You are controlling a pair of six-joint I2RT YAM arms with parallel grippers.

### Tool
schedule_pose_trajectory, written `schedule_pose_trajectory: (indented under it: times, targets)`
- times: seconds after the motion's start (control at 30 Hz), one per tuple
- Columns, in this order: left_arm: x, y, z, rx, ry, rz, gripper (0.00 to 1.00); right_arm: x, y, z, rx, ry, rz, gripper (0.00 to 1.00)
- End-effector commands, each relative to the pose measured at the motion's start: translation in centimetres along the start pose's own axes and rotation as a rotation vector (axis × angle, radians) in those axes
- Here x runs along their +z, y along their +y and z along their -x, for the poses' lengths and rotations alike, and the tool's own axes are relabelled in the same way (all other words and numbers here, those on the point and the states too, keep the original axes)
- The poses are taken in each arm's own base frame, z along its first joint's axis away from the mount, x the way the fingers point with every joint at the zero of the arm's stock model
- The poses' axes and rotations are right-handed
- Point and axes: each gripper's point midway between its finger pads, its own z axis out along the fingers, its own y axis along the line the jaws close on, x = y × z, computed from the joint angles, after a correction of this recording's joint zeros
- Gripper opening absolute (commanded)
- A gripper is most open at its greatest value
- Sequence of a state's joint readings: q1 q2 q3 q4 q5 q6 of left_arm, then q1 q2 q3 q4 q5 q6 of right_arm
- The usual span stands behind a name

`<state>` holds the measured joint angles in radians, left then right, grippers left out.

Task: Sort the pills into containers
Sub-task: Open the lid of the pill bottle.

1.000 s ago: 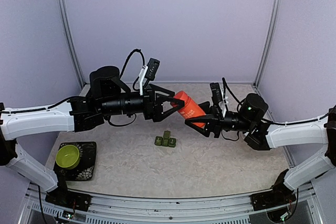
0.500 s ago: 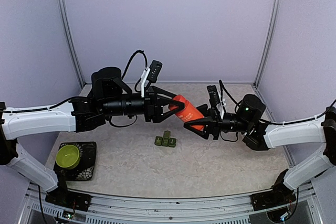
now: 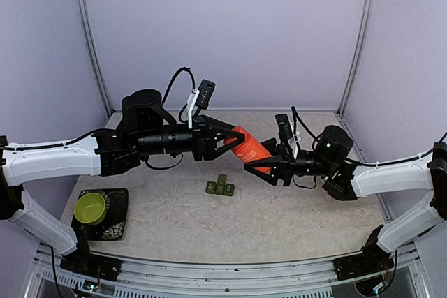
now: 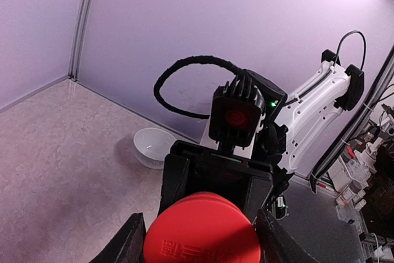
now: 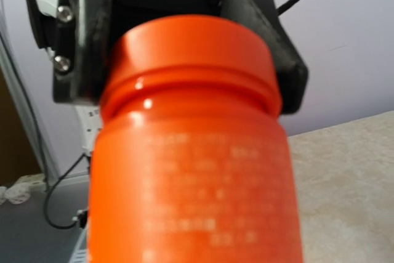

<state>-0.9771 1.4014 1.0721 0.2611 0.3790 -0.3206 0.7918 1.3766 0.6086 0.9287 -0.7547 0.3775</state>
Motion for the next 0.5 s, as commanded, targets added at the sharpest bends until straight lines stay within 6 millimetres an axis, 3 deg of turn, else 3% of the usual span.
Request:
schedule_pose_trajectory:
  times: [0.0,0.47]
  targets:
    - [-0.5,0.8,1.9,-0.082,-0.072,0.076,0.4,0.2,-0.4,0.4,-0.07,-0.006,-0.033,0.06]
    - [-1.9,4.5,1.9,-0.315,-0.082,0.289,0.4,-1.5,-2.2,0.0,-0.185,0.008,-0.207,0.05]
